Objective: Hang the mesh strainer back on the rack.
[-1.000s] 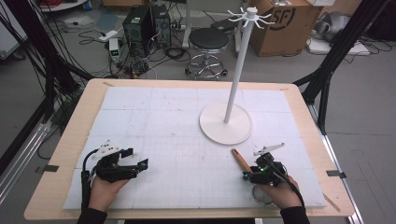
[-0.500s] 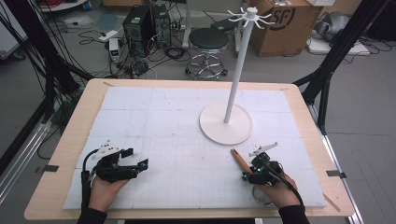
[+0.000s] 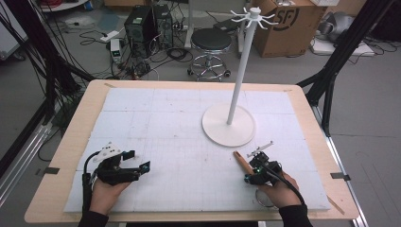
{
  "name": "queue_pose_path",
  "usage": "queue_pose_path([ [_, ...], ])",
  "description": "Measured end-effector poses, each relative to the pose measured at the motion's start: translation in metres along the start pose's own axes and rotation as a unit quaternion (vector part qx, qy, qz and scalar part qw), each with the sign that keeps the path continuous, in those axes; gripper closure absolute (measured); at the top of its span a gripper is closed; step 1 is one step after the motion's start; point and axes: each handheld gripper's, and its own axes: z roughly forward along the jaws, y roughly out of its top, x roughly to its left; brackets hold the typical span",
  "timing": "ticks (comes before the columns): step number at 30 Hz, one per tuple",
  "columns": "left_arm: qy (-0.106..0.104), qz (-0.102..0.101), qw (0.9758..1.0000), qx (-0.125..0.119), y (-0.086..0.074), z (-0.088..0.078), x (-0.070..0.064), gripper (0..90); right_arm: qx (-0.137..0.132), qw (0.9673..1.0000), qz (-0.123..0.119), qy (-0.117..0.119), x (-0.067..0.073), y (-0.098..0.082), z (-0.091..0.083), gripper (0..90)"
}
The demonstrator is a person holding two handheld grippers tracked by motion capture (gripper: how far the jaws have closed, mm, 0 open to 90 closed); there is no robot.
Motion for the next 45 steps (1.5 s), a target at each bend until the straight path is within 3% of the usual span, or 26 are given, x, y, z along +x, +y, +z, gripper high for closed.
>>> queue_pose_path([
  [7,0.001,0.003,1.0,0.0,0.0,0.0,0.0,16.9,0.009,1.0,0.001,-0.003,0.003,0.002,0.0,67.1],
  [9,0.001,0.001,1.0,-0.002,0.0,-0.001,0.0,16.9,0.006,0.9999,-0.01,-0.008,0.004,0.002,-0.001,68.5],
  [12,0.002,0.0,1.0,-0.003,0.0,-0.001,0.0,16.9,-0.004,1.0,-0.006,-0.003,0.004,-0.001,-0.001,68.7],
  [14,0.002,0.001,1.0,-0.002,0.0,-0.001,0.0,16.9,-0.011,0.9998,-0.016,-0.001,0.002,-0.002,-0.001,68.8],
  [19,0.004,0.001,1.0,-0.004,0.0,-0.001,0.0,16.9,-0.026,0.9994,-0.013,0.016,-0.003,-0.006,-0.002,68.9],
  [26,0.004,0.001,1.0,-0.003,0.0,-0.001,0.001,16.9,-0.048,0.9986,-0.002,0.022,-0.005,-0.009,-0.004,68.8],
  [29,0.004,0.0,1.0,-0.003,0.0,-0.001,0.001,16.9,-0.063,0.9975,0.006,0.032,-0.006,-0.01,-0.007,68.7],
  [33,0.004,0.0,1.0,-0.004,0.0,-0.001,0.0,16.9,-0.088,0.9956,0.012,0.028,-0.008,-0.011,-0.01,68.6],
  [34,0.004,0.0,1.0,-0.003,0.0,-0.001,0.0,16.9,-0.092,0.9947,0.011,0.043,-0.009,-0.011,-0.01,68.6],
  [37,0.004,0.0,1.0,-0.004,0.0,-0.001,0.001,16.9,-0.102,0.9938,0.021,0.039,-0.01,-0.011,-0.012,68.6],
  [45,0.004,0.001,1.0,-0.003,0.0,-0.001,0.001,16.9,-0.153,0.986,0.045,0.048,-0.016,-0.014,-0.021,68.6],
])
